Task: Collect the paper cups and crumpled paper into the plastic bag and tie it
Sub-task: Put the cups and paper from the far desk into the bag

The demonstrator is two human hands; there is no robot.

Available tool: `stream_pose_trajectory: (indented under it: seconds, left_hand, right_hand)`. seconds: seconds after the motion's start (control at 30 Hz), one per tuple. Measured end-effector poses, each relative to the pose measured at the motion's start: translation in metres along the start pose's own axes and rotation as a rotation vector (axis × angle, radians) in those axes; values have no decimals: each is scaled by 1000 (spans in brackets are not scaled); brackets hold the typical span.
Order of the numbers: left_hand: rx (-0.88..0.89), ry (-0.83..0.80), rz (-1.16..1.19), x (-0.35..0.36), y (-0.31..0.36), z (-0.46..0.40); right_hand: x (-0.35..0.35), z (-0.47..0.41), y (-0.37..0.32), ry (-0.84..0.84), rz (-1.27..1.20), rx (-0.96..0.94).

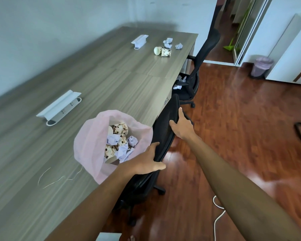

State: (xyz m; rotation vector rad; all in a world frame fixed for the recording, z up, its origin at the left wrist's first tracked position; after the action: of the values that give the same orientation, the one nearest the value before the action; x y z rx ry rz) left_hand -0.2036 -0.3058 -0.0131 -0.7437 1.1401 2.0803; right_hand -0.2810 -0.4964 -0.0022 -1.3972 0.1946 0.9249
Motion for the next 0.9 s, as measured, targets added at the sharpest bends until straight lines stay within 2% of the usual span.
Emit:
stream_pose_trajectory:
  seconds: [0.27,0.47,0.53,0.6,0.67,0.77,0.83,0.9]
  left_hand:
    - [-8,-154,61,-7,-11,-5]
    - [40,-206,-20,-39,-14,-2]
    - [77,-111,-43,-65,-15,-4]
    - [121,61,-55,-100,-16,-7]
    - [160,284,-151,-140,-19,-7]
    - [157,535,-471,-184,-28,-3]
    - [66,546,-675,-197,-45,-7]
    - [-57,506,-773,-204,-66,-12]
  right_hand:
    - [2,9,-10,46,144,-56]
    - [2,8,-40,143,567,-145]
    - [15,5,-56,147,664,-262]
    - [36,3,-74,87,662,-364]
    - [60,0,-84,-51,525,-307]
    - [94,-4,-82,-233,404,-92]
    - [113,-8,-74,-298,467,-12]
    - [124,-15,-65,-326,528,51]
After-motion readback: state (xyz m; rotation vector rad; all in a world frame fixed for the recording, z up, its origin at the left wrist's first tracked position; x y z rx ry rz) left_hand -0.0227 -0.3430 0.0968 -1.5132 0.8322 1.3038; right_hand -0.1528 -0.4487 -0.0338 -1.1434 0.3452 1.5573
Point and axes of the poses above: each hand's wrist, its own z-axis away from the middle knuckle, its own x-axis out of the palm, y = z × x, the point moved 8 cm from there along -z, towards the middle knuckle, and after that the axes turned 8 degrees about -z, right-handed, at the moved point
